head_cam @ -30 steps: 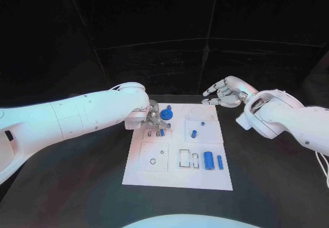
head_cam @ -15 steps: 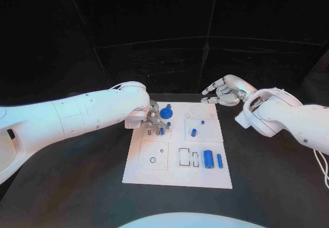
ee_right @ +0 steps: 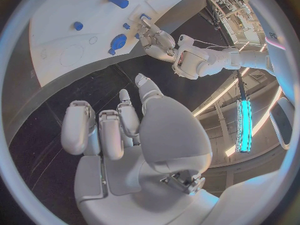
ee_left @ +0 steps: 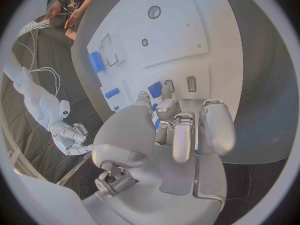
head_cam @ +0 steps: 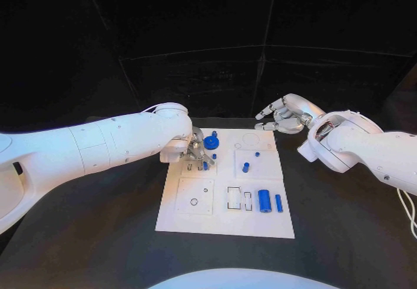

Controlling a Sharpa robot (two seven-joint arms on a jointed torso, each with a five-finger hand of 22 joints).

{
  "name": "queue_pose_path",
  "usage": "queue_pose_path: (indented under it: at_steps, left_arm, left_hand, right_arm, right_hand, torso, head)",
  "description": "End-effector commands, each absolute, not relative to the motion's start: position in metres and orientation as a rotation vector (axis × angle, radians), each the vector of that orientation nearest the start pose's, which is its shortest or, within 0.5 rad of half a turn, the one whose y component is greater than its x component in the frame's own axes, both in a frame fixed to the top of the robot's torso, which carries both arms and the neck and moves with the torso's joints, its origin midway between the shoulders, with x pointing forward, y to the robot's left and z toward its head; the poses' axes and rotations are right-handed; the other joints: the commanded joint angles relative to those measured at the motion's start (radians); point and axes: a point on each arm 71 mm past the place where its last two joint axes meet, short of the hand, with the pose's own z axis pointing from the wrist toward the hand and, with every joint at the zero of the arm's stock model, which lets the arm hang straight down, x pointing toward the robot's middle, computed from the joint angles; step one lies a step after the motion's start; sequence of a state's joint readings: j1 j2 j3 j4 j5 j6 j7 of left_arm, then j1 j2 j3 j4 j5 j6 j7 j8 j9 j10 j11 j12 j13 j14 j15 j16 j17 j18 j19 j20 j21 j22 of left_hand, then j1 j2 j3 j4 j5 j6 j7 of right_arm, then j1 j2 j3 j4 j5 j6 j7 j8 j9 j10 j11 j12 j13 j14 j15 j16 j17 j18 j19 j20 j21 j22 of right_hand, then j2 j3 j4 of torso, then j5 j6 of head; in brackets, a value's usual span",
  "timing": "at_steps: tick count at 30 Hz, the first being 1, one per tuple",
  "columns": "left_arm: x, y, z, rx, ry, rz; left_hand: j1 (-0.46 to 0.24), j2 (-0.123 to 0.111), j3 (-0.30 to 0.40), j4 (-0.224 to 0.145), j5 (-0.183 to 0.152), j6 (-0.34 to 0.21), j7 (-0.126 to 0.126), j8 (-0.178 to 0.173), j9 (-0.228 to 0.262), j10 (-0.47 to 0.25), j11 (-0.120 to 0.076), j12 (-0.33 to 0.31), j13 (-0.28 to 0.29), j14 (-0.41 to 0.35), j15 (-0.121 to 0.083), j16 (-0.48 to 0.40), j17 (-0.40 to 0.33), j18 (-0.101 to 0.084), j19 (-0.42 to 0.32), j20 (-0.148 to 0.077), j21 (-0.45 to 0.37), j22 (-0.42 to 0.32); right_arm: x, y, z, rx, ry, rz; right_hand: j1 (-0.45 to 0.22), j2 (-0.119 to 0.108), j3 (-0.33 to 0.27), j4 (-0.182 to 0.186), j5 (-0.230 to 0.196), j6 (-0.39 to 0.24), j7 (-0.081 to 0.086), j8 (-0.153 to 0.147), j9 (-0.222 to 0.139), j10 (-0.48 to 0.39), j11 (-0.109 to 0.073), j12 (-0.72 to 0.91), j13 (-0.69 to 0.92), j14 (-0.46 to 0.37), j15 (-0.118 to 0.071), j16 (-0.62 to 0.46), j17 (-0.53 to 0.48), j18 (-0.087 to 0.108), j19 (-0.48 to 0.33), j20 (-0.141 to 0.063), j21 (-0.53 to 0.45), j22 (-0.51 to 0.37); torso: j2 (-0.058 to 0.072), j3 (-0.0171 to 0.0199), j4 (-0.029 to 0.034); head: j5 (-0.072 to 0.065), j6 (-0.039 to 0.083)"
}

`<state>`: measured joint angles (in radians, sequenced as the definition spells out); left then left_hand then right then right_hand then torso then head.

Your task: Assemble the parts on the task board

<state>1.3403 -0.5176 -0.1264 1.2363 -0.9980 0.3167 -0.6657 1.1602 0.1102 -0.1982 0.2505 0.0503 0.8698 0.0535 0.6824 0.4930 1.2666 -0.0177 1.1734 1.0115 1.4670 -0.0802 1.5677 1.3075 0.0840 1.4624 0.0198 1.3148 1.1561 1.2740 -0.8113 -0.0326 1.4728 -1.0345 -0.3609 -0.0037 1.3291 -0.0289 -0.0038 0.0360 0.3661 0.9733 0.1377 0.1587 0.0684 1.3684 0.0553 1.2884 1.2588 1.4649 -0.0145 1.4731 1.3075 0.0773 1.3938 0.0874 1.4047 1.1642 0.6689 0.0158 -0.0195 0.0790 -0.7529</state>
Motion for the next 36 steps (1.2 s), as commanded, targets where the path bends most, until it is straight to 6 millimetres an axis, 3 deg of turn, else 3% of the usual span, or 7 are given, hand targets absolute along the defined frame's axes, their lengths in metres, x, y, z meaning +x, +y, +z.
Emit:
queue_pose_path:
  at_steps: [1,13,26,29,31,33,36]
  left_arm:
    - [0.527,0.139,-0.208,-0.040,2.466,-0.214]
    - [0.526,0.137,-0.208,-0.050,2.473,-0.240]
    - [0.527,0.139,-0.207,-0.081,2.449,-0.269]
    - [0.527,0.141,-0.207,-0.094,2.437,-0.277]
    - [0.527,0.142,-0.207,-0.100,2.431,-0.281]
    - [0.527,0.144,-0.207,-0.107,2.425,-0.287]
    - [0.525,0.147,-0.206,-0.124,2.416,-0.298]
  left_hand:
    - [0.013,-0.001,0.001,-0.007,-0.003,-0.008,0.001,0.005,0.002,-0.007,0.000,0.000,0.001,0.104,-0.003,0.003,0.263,-0.009,0.006,0.001,0.003,0.001]
    - [0.063,0.029,0.032,-0.042,-0.002,-0.013,0.001,0.012,0.008,-0.008,0.000,-0.001,-0.001,0.104,-0.003,0.003,0.263,-0.009,0.003,0.002,0.003,0.003]
    - [0.253,0.079,0.219,-0.197,0.006,-0.046,-0.005,-0.011,-0.001,-0.027,-0.009,-0.026,-0.017,0.104,-0.012,0.003,0.263,-0.007,-0.001,-0.006,-0.001,0.000]
    - [0.250,0.051,0.330,-0.238,0.029,-0.053,0.002,-0.017,-0.005,-0.031,0.001,-0.040,-0.028,0.104,-0.007,0.003,0.263,-0.008,-0.003,0.001,-0.002,0.000]
    - [0.168,-0.005,0.513,-0.257,0.029,-0.047,-0.002,-0.012,-0.003,-0.024,0.022,-0.048,-0.037,0.104,0.000,0.003,0.263,-0.006,-0.004,0.006,-0.002,0.003]
    - [0.125,-0.047,0.601,-0.269,0.027,-0.050,0.015,-0.005,0.002,-0.022,-0.006,-0.046,-0.039,0.104,0.001,0.003,0.263,-0.008,-0.004,0.011,-0.002,0.004]
    - [0.052,-0.097,0.744,-0.283,0.024,-0.052,0.009,0.013,0.013,-0.017,0.002,-0.043,-0.041,0.104,0.003,0.003,0.263,-0.006,-0.004,0.008,-0.003,0.005]
  right_arm:
    - [0.510,-0.200,-0.146,0.191,1.623,0.897]
    - [0.510,-0.198,-0.146,0.184,1.624,0.897]
    - [0.511,-0.197,-0.146,0.183,1.629,0.896]
    - [0.511,-0.197,-0.147,0.183,1.631,0.896]
    - [0.511,-0.197,-0.147,0.183,1.632,0.895]
    - [0.511,-0.197,-0.147,0.182,1.633,0.895]
    - [0.511,-0.197,-0.147,0.181,1.634,0.893]
  right_hand:
    - [0.004,0.005,-0.004,-0.003,0.005,0.000,0.001,-0.003,-0.001,0.001,-0.004,-0.004,0.000,0.064,-0.009,-0.006,0.066,0.002,-0.004,-0.001,-0.005,-0.002]
    - [0.007,0.006,-0.003,-0.004,0.007,0.000,0.001,-0.003,-0.001,0.003,-0.004,-0.003,0.002,0.065,-0.009,-0.006,0.067,0.002,-0.004,-0.001,-0.005,-0.001]
    - [0.011,0.008,-0.001,-0.005,0.015,0.001,0.001,-0.004,-0.001,0.003,-0.004,-0.002,0.002,0.065,-0.009,-0.006,0.066,0.003,-0.004,-0.001,-0.005,-0.002]
    - [0.011,0.008,-0.001,-0.005,0.016,0.001,0.001,-0.004,-0.001,0.003,-0.004,-0.002,0.002,0.065,-0.009,-0.006,0.067,0.003,-0.004,-0.001,-0.005,-0.003]
    - [0.011,0.008,-0.001,-0.005,0.017,0.001,0.001,-0.004,-0.001,0.003,-0.004,-0.002,0.002,0.065,-0.009,-0.006,0.067,0.003,-0.004,-0.001,-0.005,-0.003]
    - [0.011,0.008,-0.001,-0.005,0.018,0.001,0.001,-0.004,-0.001,0.002,-0.004,-0.003,0.001,0.065,-0.009,-0.007,0.066,0.003,-0.004,-0.001,-0.006,-0.003]
    - [0.011,0.008,-0.001,-0.005,0.018,0.001,0.001,-0.004,-0.001,0.002,-0.004,-0.003,0.001,0.065,-0.009,-0.007,0.066,0.003,-0.004,-0.001,-0.006,-0.003]
  torso:
    - [0.001,0.0006,-0.0005]
    - [0.001,0.0000,0.0002]
    - [0.001,-0.0003,0.0007]
    - [0.001,0.0000,0.0004]
    - [0.001,0.0001,0.0010]
    - [0.001,0.0003,0.0008]
    - [0.001,0.0002,0.0006]
  head:
    - [0.001,-0.002]
    - [0.000,-0.007]
    - [0.001,-0.013]
    - [0.002,-0.014]
    - [0.002,-0.015]
    - [0.002,-0.015]
    - [0.002,-0.016]
